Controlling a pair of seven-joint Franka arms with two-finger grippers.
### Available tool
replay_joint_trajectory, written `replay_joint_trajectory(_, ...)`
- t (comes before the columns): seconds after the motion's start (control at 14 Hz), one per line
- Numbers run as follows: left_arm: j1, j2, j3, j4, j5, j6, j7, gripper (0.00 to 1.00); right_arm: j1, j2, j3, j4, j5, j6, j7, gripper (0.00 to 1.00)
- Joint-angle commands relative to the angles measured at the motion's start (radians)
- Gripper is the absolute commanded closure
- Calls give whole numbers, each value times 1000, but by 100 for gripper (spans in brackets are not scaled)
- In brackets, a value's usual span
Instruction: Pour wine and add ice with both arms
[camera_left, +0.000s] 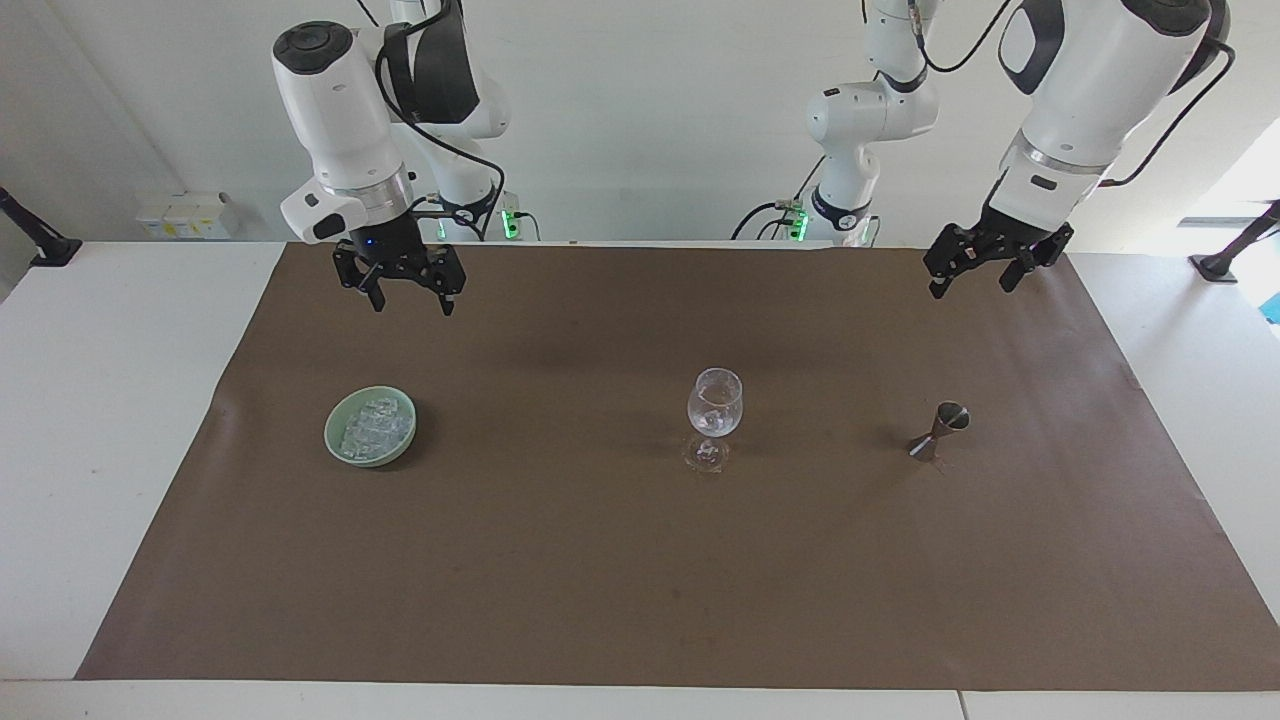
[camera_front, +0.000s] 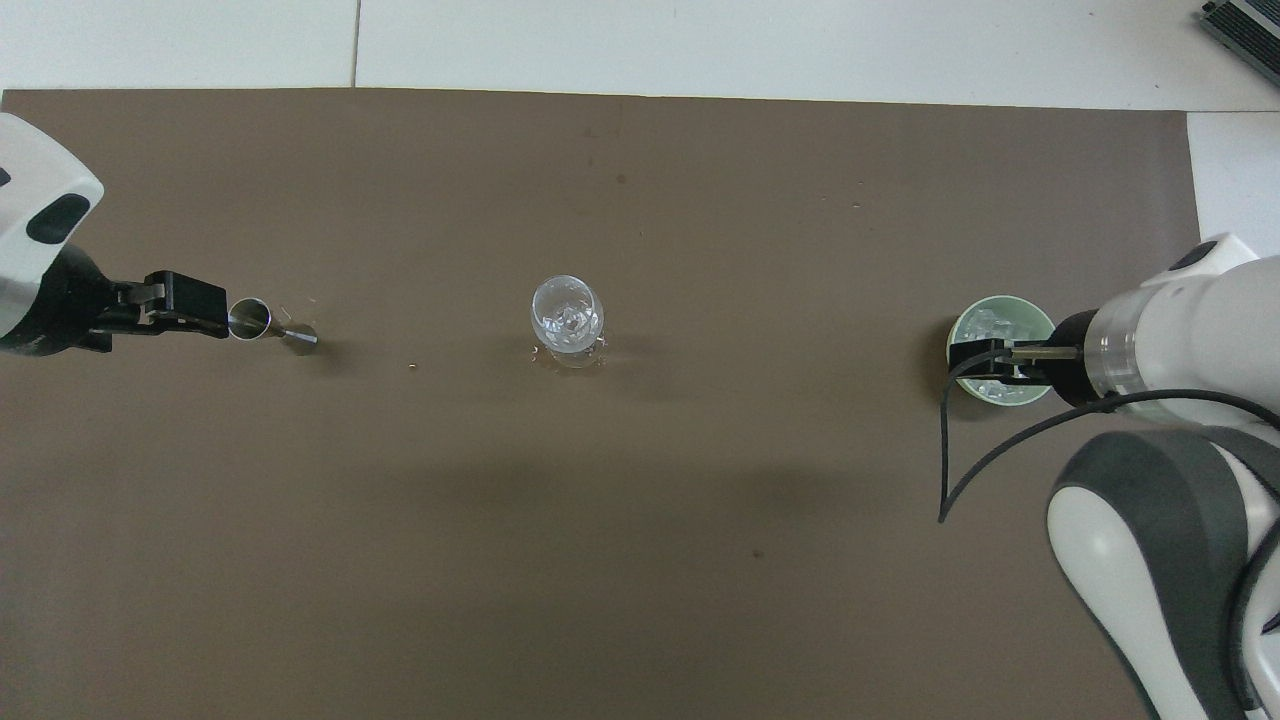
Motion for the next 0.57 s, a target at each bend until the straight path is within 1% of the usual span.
replay_joint_trajectory(0.0, -74, -37, 68, -37, 12, 9, 6, 0, -11, 4, 7, 32, -17, -35, -21, 0)
replay_joint_trajectory(0.21, -48, -30, 54, -25, 9, 1, 9, 0, -14, 25, 7, 81, -23, -58, -38, 0)
replay_joint_trajectory(0.29, -48, -18, 50, 16, -4, -29, 9, 0, -14, 36, 6, 104, -25, -82, -37, 0)
replay_joint_trajectory(0.36, -48, -8, 50, 37, -2, -55, 27, 0, -17, 42, 4, 127, -25, -112, -37, 0)
replay_joint_trajectory(0.5, -45, -8, 51, 34, -4, -46, 183, 0, -19, 65, 2, 175, -25, -147, -38, 0)
